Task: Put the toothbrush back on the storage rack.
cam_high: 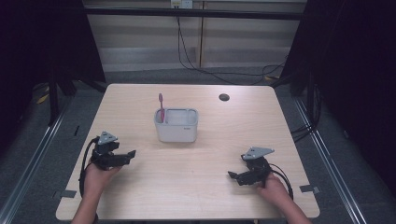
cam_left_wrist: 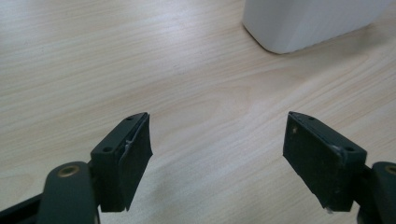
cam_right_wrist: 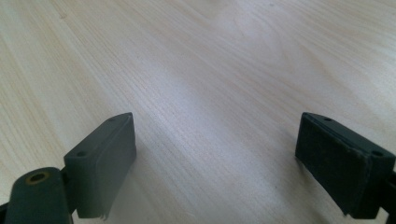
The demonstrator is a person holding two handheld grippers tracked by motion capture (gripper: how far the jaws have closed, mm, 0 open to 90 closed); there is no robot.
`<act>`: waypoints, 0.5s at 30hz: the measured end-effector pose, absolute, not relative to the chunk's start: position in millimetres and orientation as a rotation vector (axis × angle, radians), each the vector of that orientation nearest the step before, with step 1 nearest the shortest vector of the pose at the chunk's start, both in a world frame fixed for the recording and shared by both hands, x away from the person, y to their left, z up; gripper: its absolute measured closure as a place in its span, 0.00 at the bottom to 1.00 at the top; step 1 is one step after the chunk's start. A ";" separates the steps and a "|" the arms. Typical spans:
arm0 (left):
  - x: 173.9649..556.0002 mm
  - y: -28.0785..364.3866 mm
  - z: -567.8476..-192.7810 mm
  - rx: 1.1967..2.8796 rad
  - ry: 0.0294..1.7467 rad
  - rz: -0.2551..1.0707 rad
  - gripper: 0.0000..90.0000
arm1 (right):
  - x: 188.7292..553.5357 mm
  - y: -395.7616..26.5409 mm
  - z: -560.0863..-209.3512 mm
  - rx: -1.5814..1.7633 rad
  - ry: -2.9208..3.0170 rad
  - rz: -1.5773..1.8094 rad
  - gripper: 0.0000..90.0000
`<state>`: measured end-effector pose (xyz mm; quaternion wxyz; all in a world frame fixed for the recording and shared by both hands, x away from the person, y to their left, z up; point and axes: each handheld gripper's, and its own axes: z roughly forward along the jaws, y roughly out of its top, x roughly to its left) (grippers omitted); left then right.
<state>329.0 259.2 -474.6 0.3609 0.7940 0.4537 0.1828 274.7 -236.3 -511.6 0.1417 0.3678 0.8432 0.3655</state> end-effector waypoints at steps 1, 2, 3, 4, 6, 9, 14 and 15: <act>328.7 259.6 -475.3 2.042 1.174 0.468 0.26 | 274.7 -236.3 -511.6 1.061 2.434 1.055 0.13; 328.5 260.8 -475.3 2.048 1.175 0.466 0.26 | 274.7 -236.3 -511.6 1.061 2.434 1.055 0.13; 328.4 262.1 -475.1 2.058 1.169 0.466 0.26 | 274.7 -236.3 -511.6 1.061 2.434 1.055 0.13; 328.2 262.6 -475.2 2.056 1.170 0.465 0.26 | 274.7 -236.3 -511.6 1.061 2.434 1.055 0.13; 327.6 263.9 -475.3 2.058 1.169 0.468 0.26 | 274.7 -236.3 -511.6 1.061 2.434 1.055 0.13; 327.4 265.8 -476.2 2.063 1.171 0.465 0.26 | 274.7 -236.3 -511.6 1.061 2.434 1.055 0.13; 327.0 268.2 -479.0 2.075 1.167 0.462 0.26 | 274.7 -236.3 -511.6 1.060 2.434 1.055 0.13; 327.1 269.3 -478.9 2.086 1.161 0.462 0.26 | 274.7 -236.3 -511.6 1.061 2.434 1.055 0.13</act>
